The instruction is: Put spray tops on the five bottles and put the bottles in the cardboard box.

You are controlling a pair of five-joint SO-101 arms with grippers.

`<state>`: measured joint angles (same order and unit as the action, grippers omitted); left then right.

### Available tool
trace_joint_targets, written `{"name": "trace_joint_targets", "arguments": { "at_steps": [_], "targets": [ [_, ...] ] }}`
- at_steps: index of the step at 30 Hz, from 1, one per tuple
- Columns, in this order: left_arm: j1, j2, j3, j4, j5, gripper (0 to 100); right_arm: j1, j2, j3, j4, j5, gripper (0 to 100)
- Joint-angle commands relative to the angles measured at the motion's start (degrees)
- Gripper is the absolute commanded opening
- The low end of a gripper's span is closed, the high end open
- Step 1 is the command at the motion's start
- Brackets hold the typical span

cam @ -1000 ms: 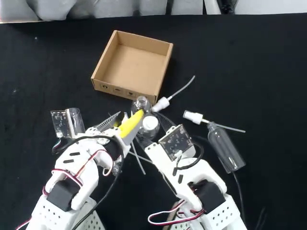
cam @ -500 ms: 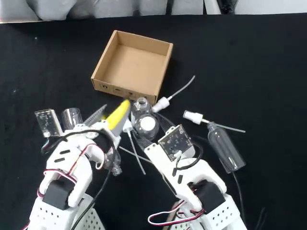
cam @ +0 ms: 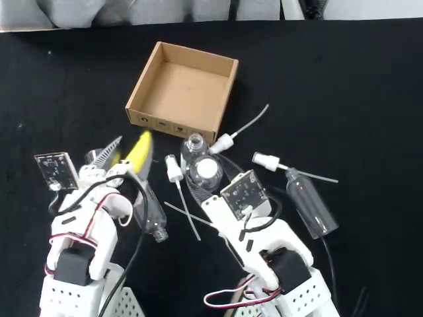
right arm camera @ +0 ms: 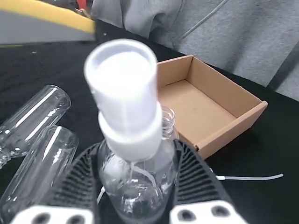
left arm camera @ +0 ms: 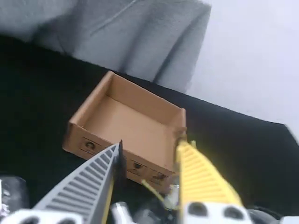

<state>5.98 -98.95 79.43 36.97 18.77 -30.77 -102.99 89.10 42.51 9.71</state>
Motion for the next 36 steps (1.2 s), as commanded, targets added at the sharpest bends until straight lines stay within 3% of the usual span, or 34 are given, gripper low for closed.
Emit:
{"name": "trace_joint_targets", "arguments": {
  "at_steps": [1, 10, 16, 23, 28, 36],
  "targets": [
    [-1.89, 0.0, -4.97, 0.26, -8.0, 10, 1.85, -6.99, -2.68, 0.88, -0.26, 1.8],
    [-2.15, 4.13, -7.87, 0.44, -9.85, 12, 1.85, -6.99, -2.42, 1.58, -0.26, 1.8],
    [-2.15, 24.0, -18.68, 0.79, -9.85, 12, 1.85, -6.99, -2.59, 3.16, -0.26, 1.8],
    [-2.15, 47.03, -37.14, 10.2, -9.85, 12, 1.85, -6.99, -2.42, 3.87, -0.26, 1.8],
    [-2.15, 59.52, -47.16, 16.62, -9.41, 19, 1.85, -6.99, -2.42, 3.87, -0.26, 1.8],
    [-6.11, 74.9, -60.26, 19.87, -9.58, 19, 1.85, -6.99, -2.33, 3.87, -0.26, 1.8]
  ]
}}
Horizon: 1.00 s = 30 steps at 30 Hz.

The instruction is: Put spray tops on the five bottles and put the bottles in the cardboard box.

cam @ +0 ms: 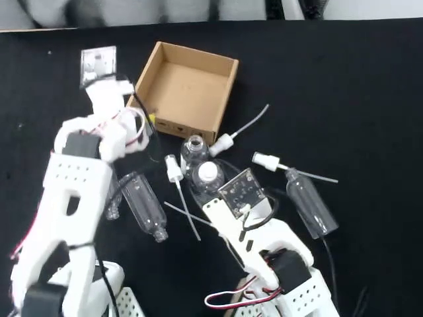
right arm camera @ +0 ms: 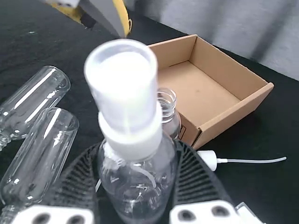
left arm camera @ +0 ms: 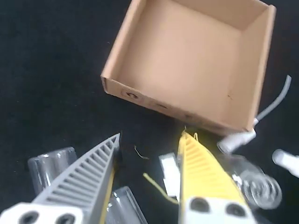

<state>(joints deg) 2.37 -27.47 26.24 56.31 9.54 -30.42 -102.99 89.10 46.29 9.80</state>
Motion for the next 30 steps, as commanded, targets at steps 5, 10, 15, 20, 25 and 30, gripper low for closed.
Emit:
{"name": "trace_joint_targets", "arguments": {
  "at_steps": [5, 10, 15, 20, 25, 30],
  "targets": [
    [-3.56, 11.78, -11.38, 0.44, -0.44, 19, 1.49, -6.99, -2.33, 0.09, -0.35, 1.8],
    [-3.56, 18.55, -14.11, 0.09, -0.62, 19, 1.49, -6.99, -2.33, 0.09, -0.35, 1.8],
    [-5.14, 24.0, -17.8, 0.09, -0.7, 19, 1.49, -6.99, -2.33, 0.09, -0.35, 1.8],
    [-6.11, 28.75, -21.23, 0.09, -1.05, 19, 1.49, -6.99, -2.33, 0.09, -0.35, 1.8],
    [-6.02, 33.41, -24.22, 0.09, -4.4, 19, 1.49, -6.99, -2.33, 0.09, -0.35, 1.8],
    [-6.55, 38.59, -28.09, 0.18, -6.68, 19, 1.49, -6.99, -2.33, 0.09, -0.35, 1.8]
  ]
}}
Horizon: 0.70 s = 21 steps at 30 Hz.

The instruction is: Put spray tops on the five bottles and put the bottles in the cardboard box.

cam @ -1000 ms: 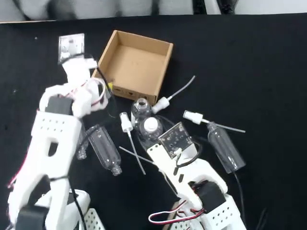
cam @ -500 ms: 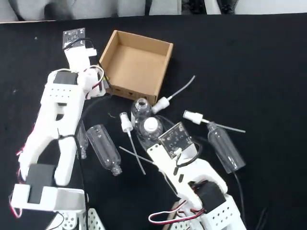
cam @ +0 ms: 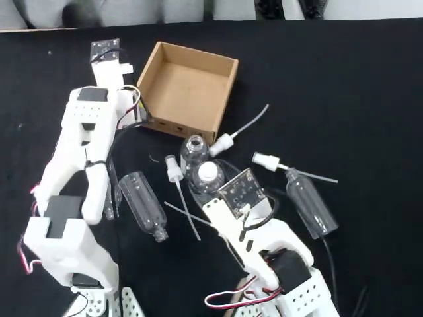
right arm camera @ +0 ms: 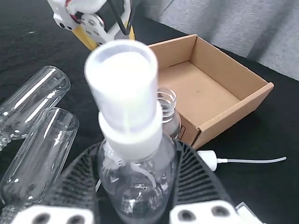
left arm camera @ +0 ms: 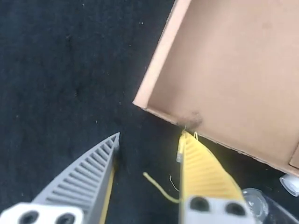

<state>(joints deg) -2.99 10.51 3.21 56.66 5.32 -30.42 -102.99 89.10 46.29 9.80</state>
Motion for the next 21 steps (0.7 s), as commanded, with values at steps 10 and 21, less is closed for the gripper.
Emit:
{"name": "trace_joint_targets", "arguments": {
  "at_steps": [10, 21],
  "targets": [
    [-1.36, 7.12, -9.54, 0.35, -4.22, 19, 1.49, -6.99, -2.33, 0.09, -0.35, 1.8],
    [-2.24, -2.46, -10.68, 4.92, -1.41, 20, 1.49, -6.99, -1.89, 0.09, -0.35, 1.8]
  ]
}}
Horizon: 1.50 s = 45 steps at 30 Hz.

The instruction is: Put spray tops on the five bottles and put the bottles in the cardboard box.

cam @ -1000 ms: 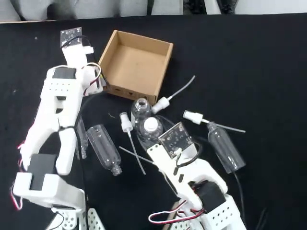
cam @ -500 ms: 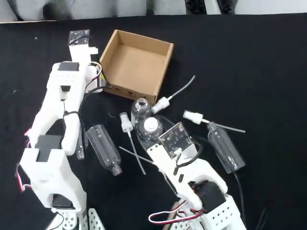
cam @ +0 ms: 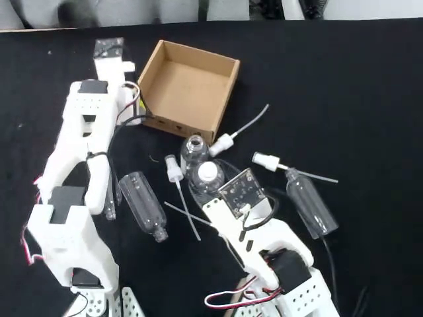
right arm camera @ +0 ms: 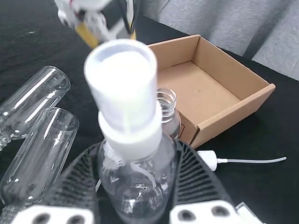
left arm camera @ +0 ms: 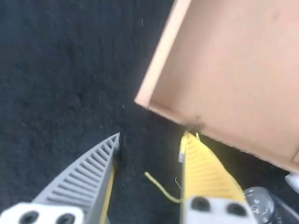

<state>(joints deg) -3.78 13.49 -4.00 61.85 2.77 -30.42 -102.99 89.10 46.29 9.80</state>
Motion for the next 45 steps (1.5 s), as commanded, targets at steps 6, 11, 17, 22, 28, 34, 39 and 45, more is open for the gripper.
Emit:
{"name": "trace_joint_targets", "arguments": {
  "at_steps": [6, 11, 17, 22, 28, 34, 39, 45],
  "targets": [
    [-1.27, -5.36, -3.21, -4.13, 1.23, 20, 1.49, -6.99, -1.54, 0.09, -0.26, 1.8],
    [-1.19, -3.52, -3.03, -8.35, 1.32, 19, 1.49, -6.99, -1.54, 0.09, -0.26, 1.8],
    [-1.19, 2.02, -3.03, -12.13, 1.32, 19, 1.49, -6.99, -1.54, 0.09, -0.26, 1.8],
    [-1.45, 5.98, -3.47, -14.07, 1.32, 19, 1.49, -6.99, -1.54, 0.09, -0.26, 1.8],
    [-0.48, 7.38, -3.38, -13.71, 1.32, 18, 1.49, -6.99, -1.45, 0.09, -0.26, 1.8],
    [-0.22, 7.03, -2.86, -13.54, 1.05, 5, 1.49, -6.99, -1.45, 0.09, -0.26, 1.8],
    [-0.13, 6.95, -3.56, -9.05, 0.88, 4, 1.49, -6.99, -1.45, 0.09, -0.26, 1.8],
    [-0.22, 6.95, -6.02, -2.55, 1.32, 4, 1.49, -6.99, -1.45, 0.09, -0.26, 1.8]
  ]
}}
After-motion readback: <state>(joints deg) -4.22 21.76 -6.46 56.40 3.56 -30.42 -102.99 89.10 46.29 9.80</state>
